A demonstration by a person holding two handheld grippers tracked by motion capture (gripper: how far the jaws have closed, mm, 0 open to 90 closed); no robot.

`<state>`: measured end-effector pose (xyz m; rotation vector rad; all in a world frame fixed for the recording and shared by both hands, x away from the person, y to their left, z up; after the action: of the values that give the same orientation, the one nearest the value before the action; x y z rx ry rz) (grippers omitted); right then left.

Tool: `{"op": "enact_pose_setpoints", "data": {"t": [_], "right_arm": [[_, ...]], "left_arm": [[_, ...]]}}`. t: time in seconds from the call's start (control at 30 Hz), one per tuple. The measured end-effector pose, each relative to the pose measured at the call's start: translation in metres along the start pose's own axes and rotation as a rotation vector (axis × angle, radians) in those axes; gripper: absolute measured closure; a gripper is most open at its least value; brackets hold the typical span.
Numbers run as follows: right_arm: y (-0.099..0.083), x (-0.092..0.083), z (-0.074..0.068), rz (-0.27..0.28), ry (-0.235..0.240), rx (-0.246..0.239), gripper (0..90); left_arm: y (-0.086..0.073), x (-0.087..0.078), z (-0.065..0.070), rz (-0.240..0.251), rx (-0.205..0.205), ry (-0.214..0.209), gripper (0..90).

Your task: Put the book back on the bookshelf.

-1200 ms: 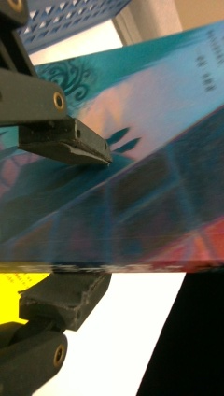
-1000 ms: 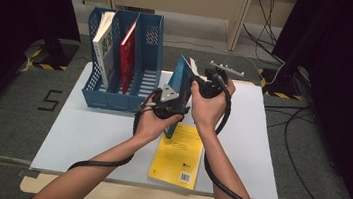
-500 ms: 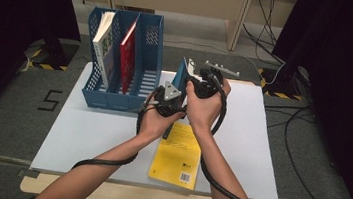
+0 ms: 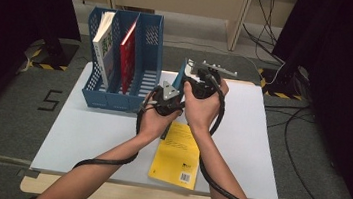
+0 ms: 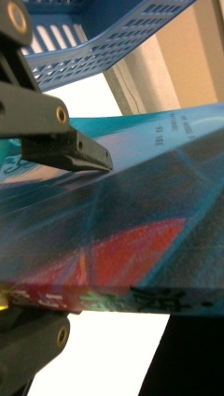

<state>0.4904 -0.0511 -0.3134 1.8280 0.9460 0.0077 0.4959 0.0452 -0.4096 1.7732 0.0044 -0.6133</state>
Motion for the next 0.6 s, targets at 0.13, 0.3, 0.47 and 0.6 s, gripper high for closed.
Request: {"op": "enact_pose_setpoints", "data": {"t": [0.13,0.3,0.47,0.6], "right_arm": [[-0.003,0.004,-0.006,-0.022,0.009,-0.018,70.4],[-0.006,0.009,-0.01,-0.058,0.034,-0.039,67.8],[-0.001,0.001,-0.014,-0.041,0.113,-0.062,65.3],[0.006,-0.014,-0.011,0.021,0.115,-0.082,63.0]], "left_arm": [[-0.004,-0.005,-0.004,-0.019,-0.009,0.004,60.4],[-0.012,-0.009,-0.015,-0.038,-0.061,-0.035,73.7],[-0.016,-0.016,-0.019,-0.006,-0.062,-0.05,74.0],[-0.021,-0.022,-0.022,0.028,-0.068,-0.045,74.1]]}}
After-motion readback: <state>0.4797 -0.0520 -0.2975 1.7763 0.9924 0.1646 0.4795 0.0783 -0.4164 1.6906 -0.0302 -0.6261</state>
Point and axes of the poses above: each handheld gripper's, and its own axes: x roughly forward along the jaws, y roughly out of its top, z roughly to its right, the point moved 4 cm from there along x, roughly forward along the jaws, and after that the axes turned 11 degrees about y, right-handed, at the moved point
